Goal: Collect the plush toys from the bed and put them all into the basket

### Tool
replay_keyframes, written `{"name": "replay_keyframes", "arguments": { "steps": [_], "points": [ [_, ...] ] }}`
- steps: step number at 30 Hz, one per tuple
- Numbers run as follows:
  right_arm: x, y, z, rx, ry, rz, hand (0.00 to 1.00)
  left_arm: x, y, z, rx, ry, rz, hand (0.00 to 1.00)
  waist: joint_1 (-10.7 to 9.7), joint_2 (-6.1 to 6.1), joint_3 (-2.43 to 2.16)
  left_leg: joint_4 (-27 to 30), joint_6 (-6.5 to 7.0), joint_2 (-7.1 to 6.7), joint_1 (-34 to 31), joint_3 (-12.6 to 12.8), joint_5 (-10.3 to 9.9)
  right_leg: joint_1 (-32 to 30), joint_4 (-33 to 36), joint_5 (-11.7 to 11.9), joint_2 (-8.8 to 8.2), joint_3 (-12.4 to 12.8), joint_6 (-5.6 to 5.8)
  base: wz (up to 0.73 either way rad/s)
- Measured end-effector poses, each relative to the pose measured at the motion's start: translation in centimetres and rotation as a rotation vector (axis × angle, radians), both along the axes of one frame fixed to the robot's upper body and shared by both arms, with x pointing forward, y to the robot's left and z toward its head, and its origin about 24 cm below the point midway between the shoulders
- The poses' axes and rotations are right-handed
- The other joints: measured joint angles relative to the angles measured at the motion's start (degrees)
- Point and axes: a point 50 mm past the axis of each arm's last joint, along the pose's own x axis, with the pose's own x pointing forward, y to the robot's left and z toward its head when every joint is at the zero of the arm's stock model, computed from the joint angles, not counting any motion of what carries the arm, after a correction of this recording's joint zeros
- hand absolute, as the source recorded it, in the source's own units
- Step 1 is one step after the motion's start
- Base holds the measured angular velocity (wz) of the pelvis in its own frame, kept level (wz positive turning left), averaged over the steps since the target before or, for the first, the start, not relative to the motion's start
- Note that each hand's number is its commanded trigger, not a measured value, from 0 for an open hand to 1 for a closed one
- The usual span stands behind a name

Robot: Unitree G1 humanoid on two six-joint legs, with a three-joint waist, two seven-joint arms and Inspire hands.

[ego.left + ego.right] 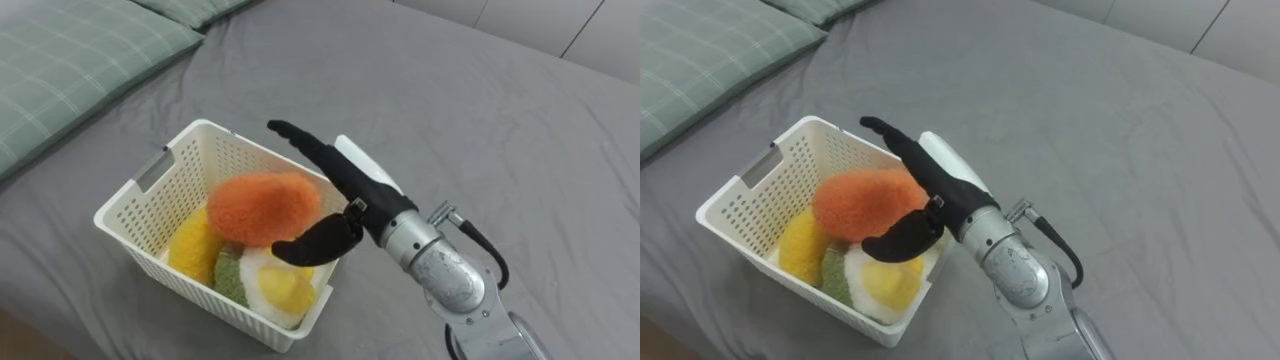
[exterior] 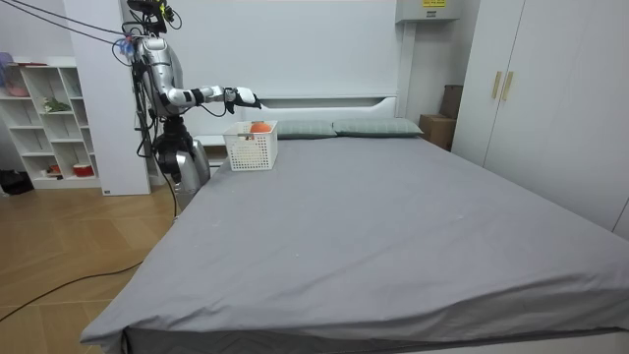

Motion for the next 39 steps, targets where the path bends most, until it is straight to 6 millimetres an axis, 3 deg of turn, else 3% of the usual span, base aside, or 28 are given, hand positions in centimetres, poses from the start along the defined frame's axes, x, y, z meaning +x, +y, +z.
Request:
{"name": "replay_keyframes", "arguments": {
  "steps": [8, 12, 15, 20, 22, 26, 32, 39],
  "points": [
    [0.4, -1.1, 0.3, 0.025, -0.033, -0.085, 0.00, -0.4, 0.2, 0.0, 0.008, 0.009, 0.001, 0.00, -0.53, -0.02, 0.11, 0.00, 0.00, -0.02, 0.20, 0.01, -0.01, 0.20, -0.03, 0.01, -0.02, 0.17, 0.01, 0.00],
    [0.8, -2.2, 0.8, 0.093, -0.048, -0.157, 0.00, -0.8, 0.2, 0.0, 0.009, 0.017, 0.014, 0.00, -2.07, 0.20, 0.24, 0.01, 0.00, 0.02, 0.21, 0.22, -0.01, 0.13, -0.01, 0.01, -0.02, 0.34, 0.01, -0.01],
    [1.2, -3.7, 1.6, 0.178, -0.062, -0.224, 0.00, -1.2, 0.2, -0.1, 0.004, 0.020, 0.044, 0.00, -3.64, 0.56, 0.38, -0.02, 0.01, 0.02, 0.29, 0.38, -0.01, 0.04, 0.02, 0.01, -0.08, 0.29, 0.01, -0.03],
    [1.5, -6.6, 2.4, 0.267, -0.123, -0.374, 0.00, -2.2, 0.3, -0.2, 0.004, 0.036, 0.068, 0.00, -6.57, 1.75, -0.01, -0.07, 0.03, 0.17, 1.04, 1.83, -0.01, 0.10, 0.03, 0.02, 0.05, 1.76, 0.03, -0.14],
    [1.2, -7.9, 1.9, 0.278, -0.122, -0.452, 0.00, -2.8, 0.4, -0.2, 0.008, 0.037, 0.096, 0.00, -8.15, 2.53, -0.44, -0.42, 0.03, 0.27, 1.48, 2.62, -0.02, 0.11, 0.08, 0.02, 0.04, 2.11, 0.04, -0.16],
    [1.0, -10.6, 2.0, 0.424, -0.101, -0.573, 0.00, -3.1, 0.2, -0.3, 0.022, 0.037, 0.111, 0.00, -11.23, 3.08, -0.50, -0.98, 0.05, 0.38, 2.04, 3.52, -0.03, 0.11, 0.22, 0.03, 0.13, 3.26, 0.04, -0.13],
    [0.6, -13.2, 2.0, 0.544, -0.113, -0.729, 0.00, -3.5, 0.0, -0.4, 0.027, 0.041, 0.131, 0.00, -12.74, 3.23, -0.47, -1.02, -0.08, 0.95, 2.54, 5.16, -0.13, 0.04, 0.27, 0.32, 0.66, 4.72, -0.21, -0.14],
    [-0.7, -16.7, -0.5, 0.809, 0.015, -0.948, 0.00, -4.8, 0.0, -0.4, 0.033, 0.065, 0.140, 0.00, -15.81, 3.79, -0.58, -1.33, -0.09, 1.23, 3.60, 7.01, -0.42, 0.09, 0.38, 0.46, 0.98, 6.42, -0.20, -0.14]
  ]
}}
